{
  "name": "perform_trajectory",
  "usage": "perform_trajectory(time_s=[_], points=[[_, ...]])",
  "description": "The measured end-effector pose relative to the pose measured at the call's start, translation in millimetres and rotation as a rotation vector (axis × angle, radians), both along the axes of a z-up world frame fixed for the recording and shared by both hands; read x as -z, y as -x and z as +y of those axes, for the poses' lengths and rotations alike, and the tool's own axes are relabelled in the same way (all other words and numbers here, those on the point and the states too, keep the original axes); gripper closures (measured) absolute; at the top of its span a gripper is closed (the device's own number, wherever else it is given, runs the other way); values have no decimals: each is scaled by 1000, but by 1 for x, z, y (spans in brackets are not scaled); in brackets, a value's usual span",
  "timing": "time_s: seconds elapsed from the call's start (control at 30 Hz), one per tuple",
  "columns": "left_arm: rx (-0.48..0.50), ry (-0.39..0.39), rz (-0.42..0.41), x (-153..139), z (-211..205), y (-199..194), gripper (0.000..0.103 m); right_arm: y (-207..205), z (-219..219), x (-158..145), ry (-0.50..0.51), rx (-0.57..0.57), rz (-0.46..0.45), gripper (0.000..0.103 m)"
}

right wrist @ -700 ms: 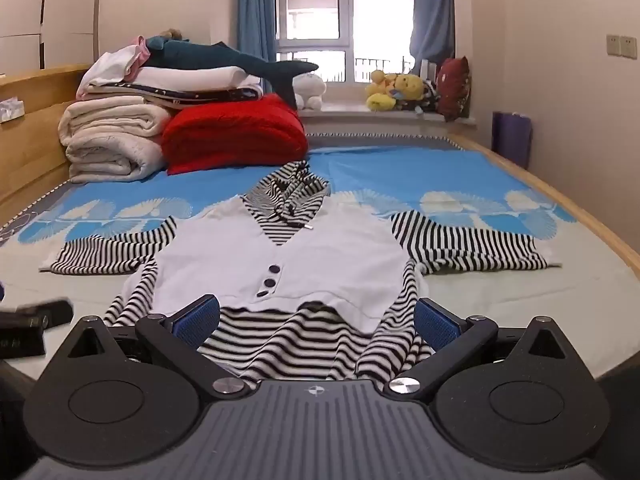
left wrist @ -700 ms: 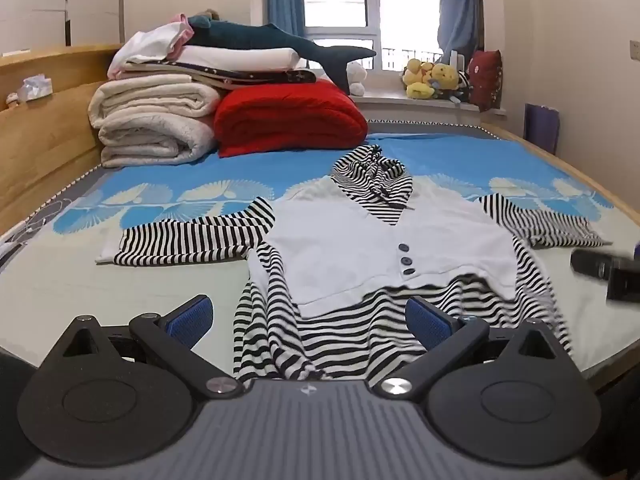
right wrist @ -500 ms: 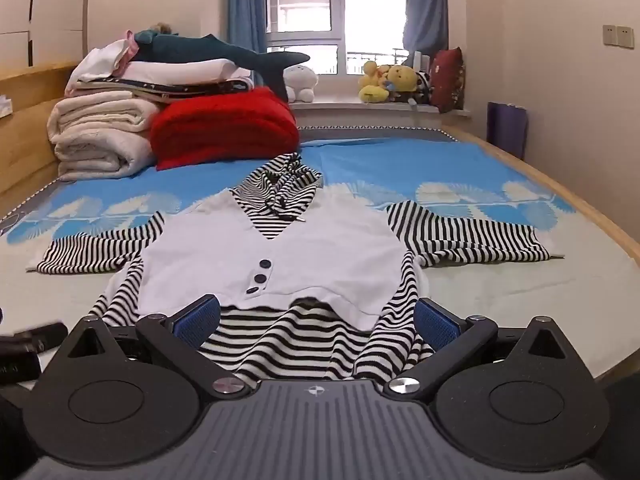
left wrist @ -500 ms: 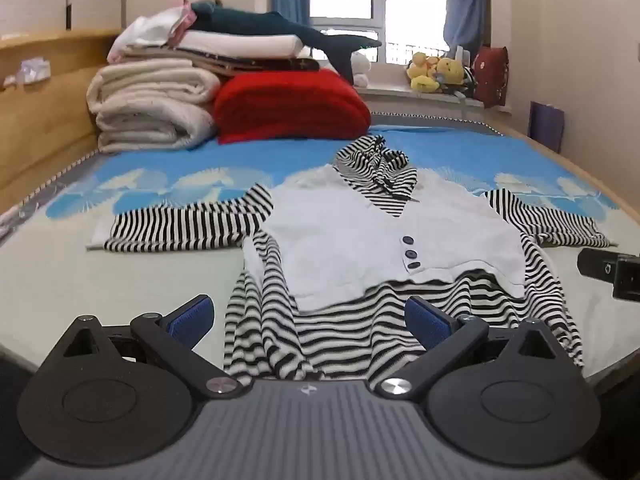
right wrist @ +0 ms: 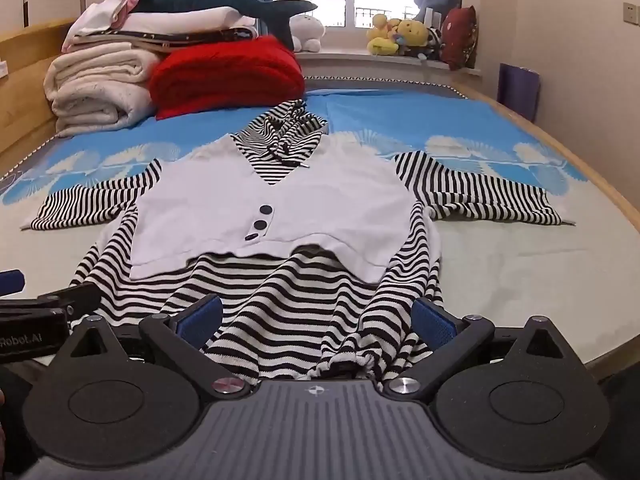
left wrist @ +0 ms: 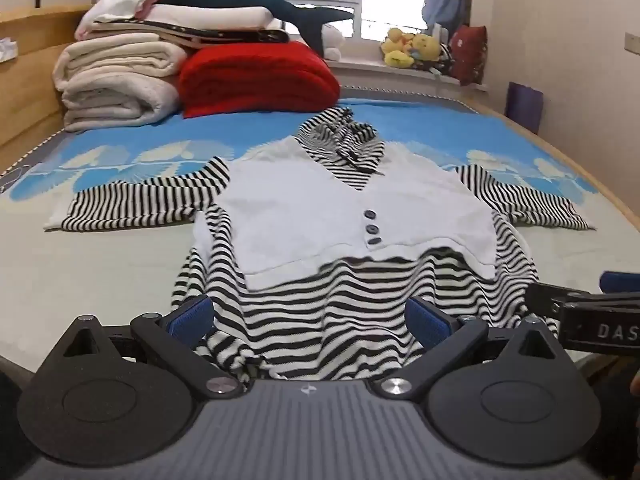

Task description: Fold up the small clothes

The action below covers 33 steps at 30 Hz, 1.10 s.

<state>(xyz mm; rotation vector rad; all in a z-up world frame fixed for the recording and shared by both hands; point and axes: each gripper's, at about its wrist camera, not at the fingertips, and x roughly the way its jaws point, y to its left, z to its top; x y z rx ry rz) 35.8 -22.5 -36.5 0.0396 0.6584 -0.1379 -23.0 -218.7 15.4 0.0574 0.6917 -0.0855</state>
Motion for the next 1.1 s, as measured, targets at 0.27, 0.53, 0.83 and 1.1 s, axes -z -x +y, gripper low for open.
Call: perform_trajectory(time_s=[0.27, 0.53, 0.83, 1.1], points=[[23, 14, -8, 5, -4, 0, 1, -1, 3, 2, 9, -5, 0, 3], [22, 18, -2, 10, -7, -1, 1, -2, 6, 2, 21, -8, 1, 3], [24, 15, -3, 13, -9, -1, 1, -2, 7, 3, 31, -8, -1, 3], [22, 13, 1, 13, -9, -1, 1, -3, 7, 4, 38, -8, 3, 3]])
